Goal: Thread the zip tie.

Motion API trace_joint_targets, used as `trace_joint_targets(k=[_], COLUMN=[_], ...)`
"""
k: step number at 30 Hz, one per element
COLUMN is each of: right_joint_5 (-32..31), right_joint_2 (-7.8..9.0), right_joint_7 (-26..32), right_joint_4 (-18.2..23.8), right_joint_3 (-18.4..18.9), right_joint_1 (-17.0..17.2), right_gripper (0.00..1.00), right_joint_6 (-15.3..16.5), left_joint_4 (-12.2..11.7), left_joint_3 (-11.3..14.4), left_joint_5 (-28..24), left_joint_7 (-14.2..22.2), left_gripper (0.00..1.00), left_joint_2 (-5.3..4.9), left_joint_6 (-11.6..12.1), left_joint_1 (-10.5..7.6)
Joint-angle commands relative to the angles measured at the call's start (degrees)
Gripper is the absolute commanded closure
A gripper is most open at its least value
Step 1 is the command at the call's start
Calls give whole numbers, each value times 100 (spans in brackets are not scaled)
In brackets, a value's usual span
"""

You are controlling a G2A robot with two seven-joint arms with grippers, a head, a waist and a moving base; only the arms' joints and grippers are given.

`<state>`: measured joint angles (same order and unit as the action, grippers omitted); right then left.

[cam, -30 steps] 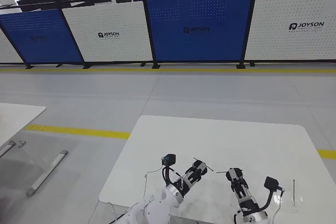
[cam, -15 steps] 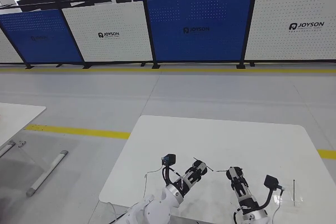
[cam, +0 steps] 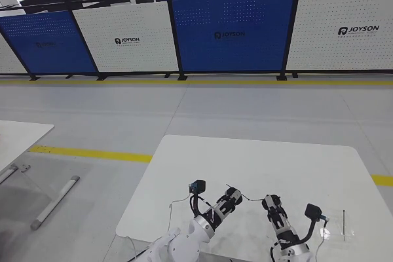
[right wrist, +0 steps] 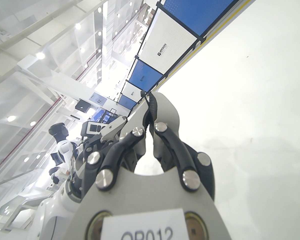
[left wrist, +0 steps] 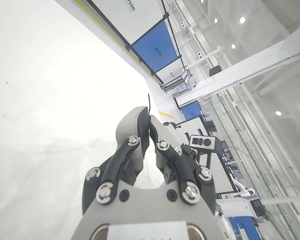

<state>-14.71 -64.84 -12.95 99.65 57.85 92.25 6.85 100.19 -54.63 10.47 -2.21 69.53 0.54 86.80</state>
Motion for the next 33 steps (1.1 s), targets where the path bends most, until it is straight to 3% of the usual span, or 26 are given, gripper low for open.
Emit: trace_joint_targets(k=[1, 17, 33], right_joint_5=[-27, -165, -314], right_joint_2=[-14, -116, -227], right_joint_7=[-3, 52, 166], right_joint_4=[-6, 16, -21], right_joint_3=[12, 129, 148], right_joint_1=[10, 92, 66], right_gripper=[100, 100, 100], right_joint_6=[11, 67, -108], left_joint_4=[0, 0, 0], left_joint_3=[0, 0, 0], left_joint_5=[0, 0, 0], left_joint_7=[0, 0, 0], left_gripper=[100, 100, 100], left_joint_2=[0, 0, 0], left_joint_6=[0, 0, 0], left_joint_1=[0, 0, 0])
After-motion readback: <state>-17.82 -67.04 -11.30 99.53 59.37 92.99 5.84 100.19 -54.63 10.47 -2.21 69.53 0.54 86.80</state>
